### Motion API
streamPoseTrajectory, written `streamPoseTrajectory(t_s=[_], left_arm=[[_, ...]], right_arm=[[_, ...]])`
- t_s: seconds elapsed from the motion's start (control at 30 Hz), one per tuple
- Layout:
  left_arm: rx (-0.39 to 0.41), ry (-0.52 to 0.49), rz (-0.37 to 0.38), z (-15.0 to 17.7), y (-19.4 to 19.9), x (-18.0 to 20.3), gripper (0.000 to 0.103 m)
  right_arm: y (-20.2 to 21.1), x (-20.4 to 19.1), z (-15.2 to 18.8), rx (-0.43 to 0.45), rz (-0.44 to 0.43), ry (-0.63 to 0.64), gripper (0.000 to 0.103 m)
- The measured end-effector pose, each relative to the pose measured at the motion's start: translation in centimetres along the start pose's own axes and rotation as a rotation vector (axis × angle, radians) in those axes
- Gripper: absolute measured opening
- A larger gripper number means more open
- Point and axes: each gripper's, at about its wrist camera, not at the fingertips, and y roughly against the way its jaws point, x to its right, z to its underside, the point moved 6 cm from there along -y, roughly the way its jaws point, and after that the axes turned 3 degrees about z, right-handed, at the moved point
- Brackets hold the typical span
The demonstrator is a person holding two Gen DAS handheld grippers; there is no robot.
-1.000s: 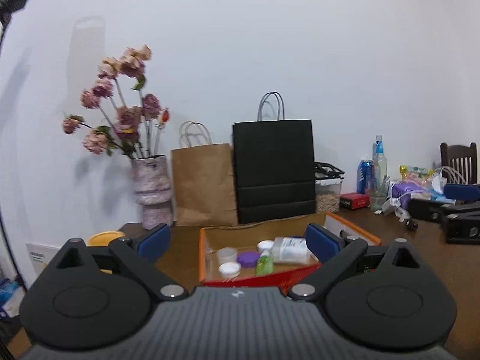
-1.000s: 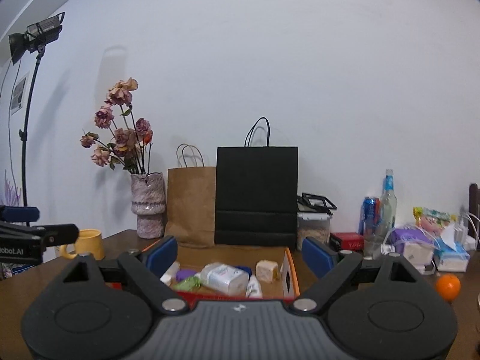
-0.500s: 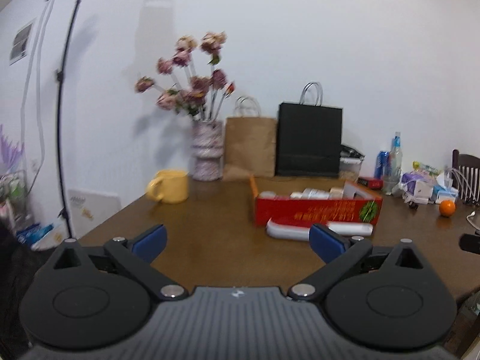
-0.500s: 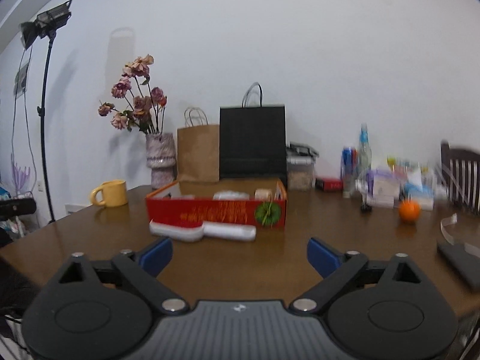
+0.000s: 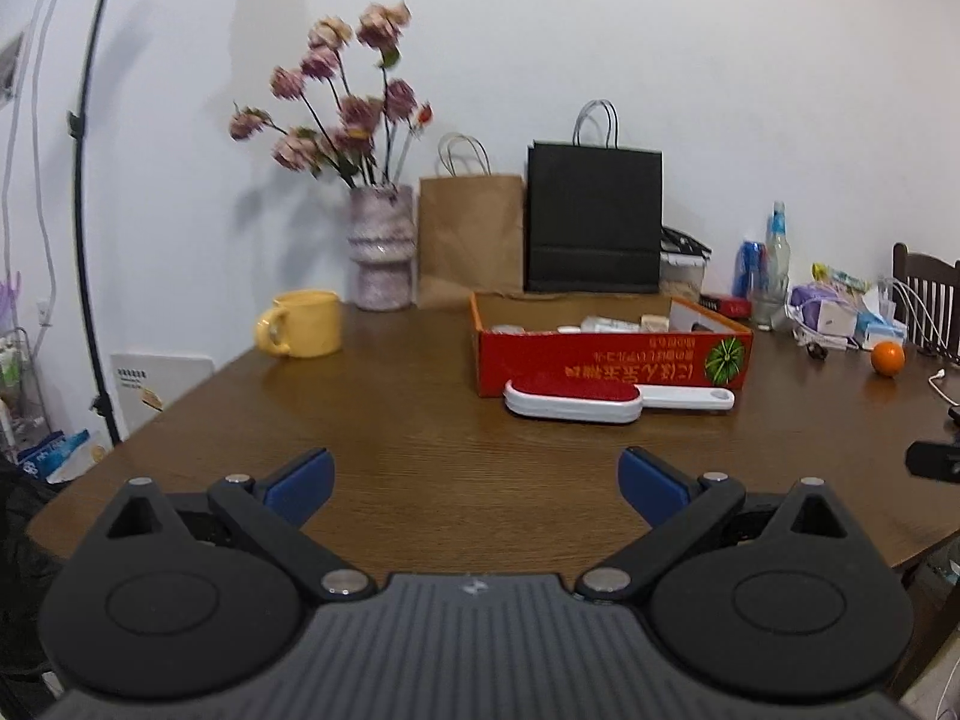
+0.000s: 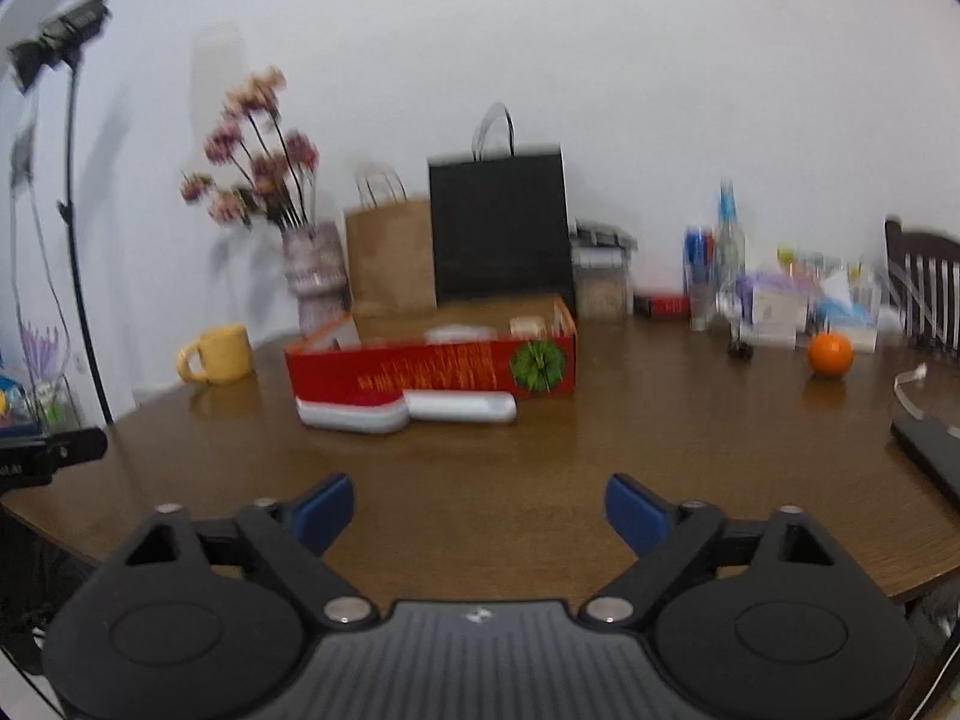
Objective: Organize rigid objects
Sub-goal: 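Grasp the red-and-white lint brush with the left tool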
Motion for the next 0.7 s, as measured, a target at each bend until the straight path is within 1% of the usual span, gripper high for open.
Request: streamPoseTrajectory(t_s=[0.07, 0.13, 0.23, 0.27, 0.3, 0.4, 0.5, 0.57, 0.63, 0.7], left_arm=[[-0.032, 0.01, 0.013, -0.2, -1.6, 0.1, 0.103], [-0.064, 0.03, 0.045, -0.4, -3.5, 0.2, 0.103], [-0.094, 0.047, 0.074, -1.3, -6.8, 0.2, 0.1], [-0.104, 0.049, 0.076, -1.7, -8.1, 0.1, 0.097], [-0.111, 0.05, 0.08, -2.3, -9.4, 0.1, 0.096], [-0.12, 0.011, 0.106, -3.8, -13.4, 0.3, 0.095], [-0.125, -0.013, 0.124, -4.7, -17.5, 0.9, 0.091], [-0.162, -0.001, 0.134, -4.9, -20.2, 0.9, 0.084], [-0.216, 0.035, 0.152, -4.9, -23.3, 0.6, 0.081], [-0.27, 0.063, 0.169, -4.5, -25.8, 0.3, 0.076]], right_arm=[[-1.8, 0.9, -0.3, -0.048, -0.017, -0.058, 0.074], [-3.6, 1.8, -1.1, -0.071, -0.027, -0.116, 0.07], [-6.5, 2.5, -2.4, -0.068, -0.017, -0.116, 0.057], [-7.7, 2.6, -2.9, -0.075, -0.009, -0.111, 0.057], [-9.1, 2.8, -3.6, -0.078, -0.004, -0.108, 0.057], [-13.0, 3.0, -5.2, -0.086, -0.018, -0.12, 0.051], [-17.7, 3.1, -6.5, -0.12, -0.023, -0.136, 0.044], [-20.8, 3.0, -6.8, -0.156, -0.024, -0.147, 0.041], [-23.2, 2.9, -7.0, -0.186, -0.033, -0.159, 0.04], [-24.7, 2.7, -6.9, -0.213, -0.031, -0.149, 0.036]])
